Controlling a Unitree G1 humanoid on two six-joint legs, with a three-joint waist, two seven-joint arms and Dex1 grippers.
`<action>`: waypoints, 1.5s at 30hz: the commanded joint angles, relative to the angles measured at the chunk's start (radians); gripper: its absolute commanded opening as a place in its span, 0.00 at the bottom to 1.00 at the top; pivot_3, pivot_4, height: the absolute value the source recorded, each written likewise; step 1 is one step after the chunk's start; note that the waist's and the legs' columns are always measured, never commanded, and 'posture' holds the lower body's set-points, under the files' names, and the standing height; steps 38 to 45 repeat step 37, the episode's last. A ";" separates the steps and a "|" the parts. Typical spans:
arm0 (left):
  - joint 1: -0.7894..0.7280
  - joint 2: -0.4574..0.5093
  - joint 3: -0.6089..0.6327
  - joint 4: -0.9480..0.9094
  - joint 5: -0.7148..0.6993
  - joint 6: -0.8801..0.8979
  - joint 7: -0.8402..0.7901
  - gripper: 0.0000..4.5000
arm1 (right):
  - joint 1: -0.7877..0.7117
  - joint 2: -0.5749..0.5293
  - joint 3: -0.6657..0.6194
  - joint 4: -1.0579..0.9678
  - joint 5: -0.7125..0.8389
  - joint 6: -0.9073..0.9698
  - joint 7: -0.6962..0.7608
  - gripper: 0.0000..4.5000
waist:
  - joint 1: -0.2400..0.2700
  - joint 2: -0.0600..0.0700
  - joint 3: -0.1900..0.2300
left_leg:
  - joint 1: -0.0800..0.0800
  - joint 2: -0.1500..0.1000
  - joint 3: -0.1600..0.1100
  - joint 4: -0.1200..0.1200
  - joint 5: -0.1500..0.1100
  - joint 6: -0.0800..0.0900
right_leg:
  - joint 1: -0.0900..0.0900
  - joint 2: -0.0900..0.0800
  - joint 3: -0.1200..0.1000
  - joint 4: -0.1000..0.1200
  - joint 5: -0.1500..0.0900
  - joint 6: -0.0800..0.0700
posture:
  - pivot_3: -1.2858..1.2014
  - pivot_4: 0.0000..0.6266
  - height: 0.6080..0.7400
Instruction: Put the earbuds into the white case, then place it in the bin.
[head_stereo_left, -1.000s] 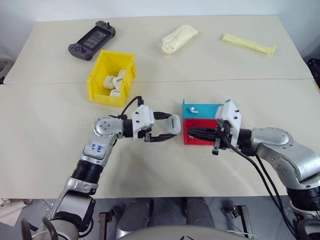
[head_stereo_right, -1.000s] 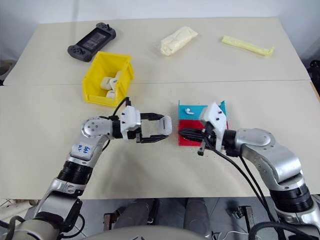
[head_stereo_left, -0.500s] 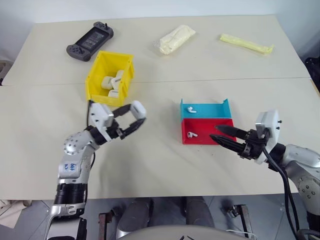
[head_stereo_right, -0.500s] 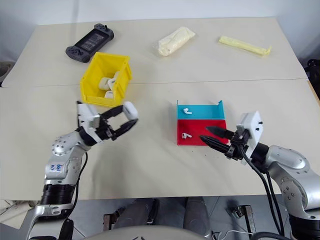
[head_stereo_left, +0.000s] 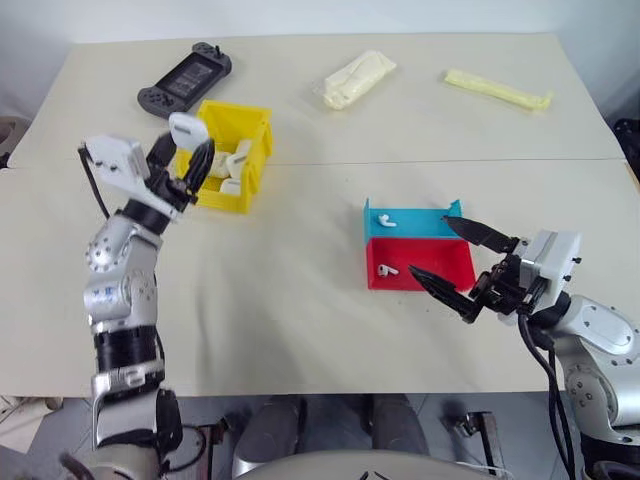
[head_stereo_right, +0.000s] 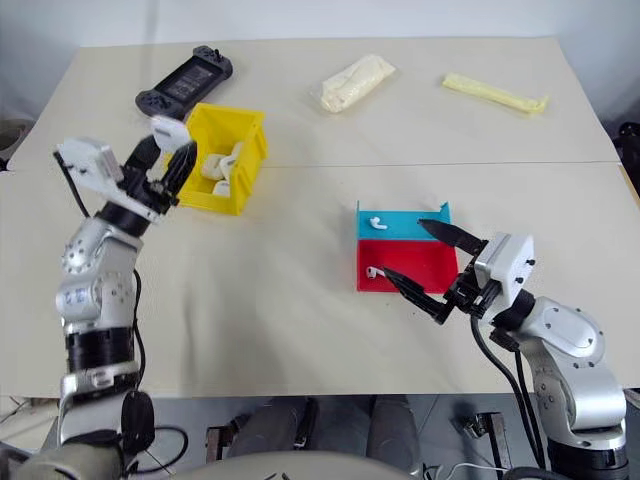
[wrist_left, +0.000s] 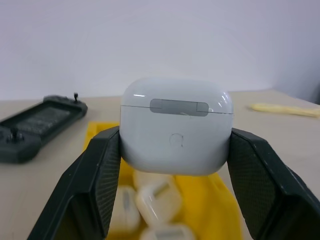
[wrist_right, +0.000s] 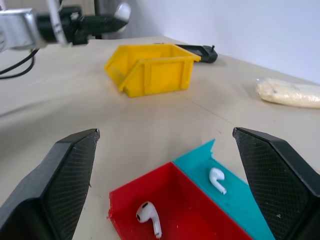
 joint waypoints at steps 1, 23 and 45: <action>-0.115 0.024 -0.024 0.181 0.060 -0.042 0.017 0.62 | -0.001 0.015 0.011 -0.018 -0.009 -0.022 -0.025 1.00 | -0.002 0.000 0.000 | 0.000 0.000 0.000 0.000 0.000 0.000 | 0.000 0.000 0.000 0.000 0.000 0.000 | 0.52 0.24 1.00; 0.310 0.272 -0.028 -0.293 0.011 0.013 -0.322 0.99 | -0.073 -0.066 0.008 0.160 -0.012 -0.064 0.108 1.00 | -0.026 0.000 0.000 | 0.003 0.001 0.004 -0.005 0.000 0.000 | -0.002 -0.001 -0.001 0.000 0.000 0.000 | 0.52 0.24 1.00; 0.590 0.241 0.024 -0.465 0.042 0.016 -0.250 0.99 | -0.105 -0.090 -0.031 0.300 -0.036 -0.164 0.151 1.00 | -0.001 0.000 0.000 | 0.003 0.001 0.004 -0.004 0.000 0.000 | -0.001 -0.001 -0.001 -0.001 0.001 -0.002 | 0.52 0.24 1.00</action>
